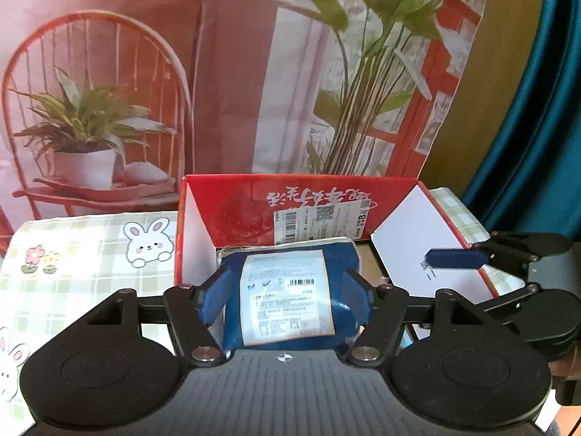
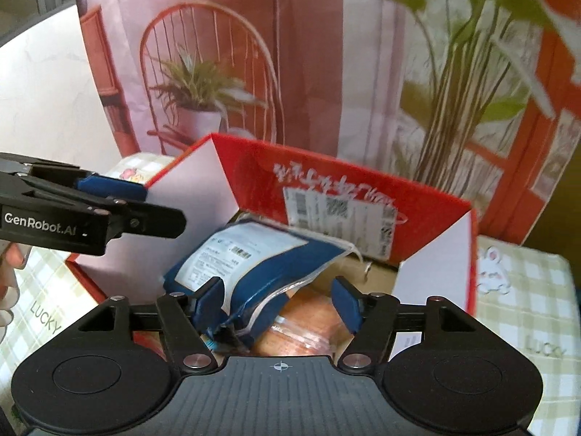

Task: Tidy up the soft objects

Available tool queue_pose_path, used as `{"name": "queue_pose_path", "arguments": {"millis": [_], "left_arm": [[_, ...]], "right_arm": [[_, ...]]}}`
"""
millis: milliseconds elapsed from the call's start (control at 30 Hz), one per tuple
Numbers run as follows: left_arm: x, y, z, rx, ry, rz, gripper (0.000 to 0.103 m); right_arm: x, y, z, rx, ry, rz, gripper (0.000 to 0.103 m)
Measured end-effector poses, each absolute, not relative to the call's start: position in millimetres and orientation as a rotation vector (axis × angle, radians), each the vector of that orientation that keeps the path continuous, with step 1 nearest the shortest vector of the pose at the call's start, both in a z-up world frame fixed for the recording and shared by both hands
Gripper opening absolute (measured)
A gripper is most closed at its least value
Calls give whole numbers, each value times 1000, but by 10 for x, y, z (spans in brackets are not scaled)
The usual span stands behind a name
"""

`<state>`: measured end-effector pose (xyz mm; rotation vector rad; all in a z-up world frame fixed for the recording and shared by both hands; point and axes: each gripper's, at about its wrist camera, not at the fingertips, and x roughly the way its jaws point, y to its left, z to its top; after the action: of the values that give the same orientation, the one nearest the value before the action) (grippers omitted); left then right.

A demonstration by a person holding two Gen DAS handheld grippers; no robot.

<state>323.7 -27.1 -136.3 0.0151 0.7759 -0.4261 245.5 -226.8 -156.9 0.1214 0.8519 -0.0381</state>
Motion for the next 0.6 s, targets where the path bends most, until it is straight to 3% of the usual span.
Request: {"name": "queue_pose_path", "arguments": {"millis": [600], "left_arm": [[1851, 6, -1342, 0, 715, -350, 73]], "right_arm": [[1105, -1823, -1355, 140, 698, -60, 70]]}}
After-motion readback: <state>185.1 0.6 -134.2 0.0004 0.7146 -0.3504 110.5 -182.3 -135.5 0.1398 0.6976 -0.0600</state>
